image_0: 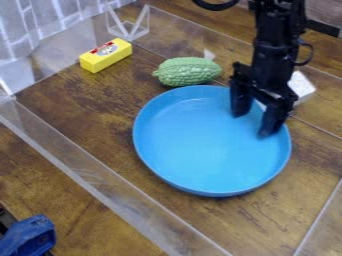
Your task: Put the white object in the blue tray
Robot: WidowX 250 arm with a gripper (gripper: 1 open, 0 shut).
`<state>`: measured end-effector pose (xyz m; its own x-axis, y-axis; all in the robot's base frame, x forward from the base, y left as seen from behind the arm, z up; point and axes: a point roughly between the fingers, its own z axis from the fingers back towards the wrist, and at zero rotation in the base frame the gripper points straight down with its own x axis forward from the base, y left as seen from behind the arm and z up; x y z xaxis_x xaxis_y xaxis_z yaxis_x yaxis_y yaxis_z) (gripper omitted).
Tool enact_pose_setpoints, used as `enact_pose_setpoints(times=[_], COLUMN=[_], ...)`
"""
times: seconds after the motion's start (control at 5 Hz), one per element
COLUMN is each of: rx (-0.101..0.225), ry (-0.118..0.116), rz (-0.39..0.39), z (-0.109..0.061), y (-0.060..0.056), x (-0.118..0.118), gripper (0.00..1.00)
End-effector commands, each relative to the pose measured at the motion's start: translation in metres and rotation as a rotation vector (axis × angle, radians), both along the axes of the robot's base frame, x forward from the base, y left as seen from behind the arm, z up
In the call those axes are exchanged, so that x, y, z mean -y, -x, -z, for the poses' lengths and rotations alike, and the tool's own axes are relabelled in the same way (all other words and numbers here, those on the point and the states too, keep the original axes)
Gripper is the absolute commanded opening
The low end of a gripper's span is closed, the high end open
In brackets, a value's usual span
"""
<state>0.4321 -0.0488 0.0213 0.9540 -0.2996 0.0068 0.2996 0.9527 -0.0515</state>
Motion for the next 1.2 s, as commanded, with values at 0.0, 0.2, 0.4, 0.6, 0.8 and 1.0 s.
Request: enact_pose_setpoints(times=[0.0, 0.2, 0.4, 0.6, 0.8, 1.0], rx=[-0.009, -0.006, -0.002, -0.007, -0.012, -0.017], ry=[-0.007, -0.011, -0.012, -0.018, -0.023, -0.028], rz=[0.018, 0.017, 0.016, 0.016, 0.015, 0.014], z=[0.0086, 0.0112, 0.0135, 0.0154, 0.0169, 0.0184], y=[-0.0023, -0.0053, -0.0044, -0.0039, -0.0028, -0.0020], x=[0.0138, 0.0155, 0.0187, 0.0187, 0.0188, 0.0187], gripper=[1.00, 1.00, 1.00, 1.00, 1.00, 1.00])
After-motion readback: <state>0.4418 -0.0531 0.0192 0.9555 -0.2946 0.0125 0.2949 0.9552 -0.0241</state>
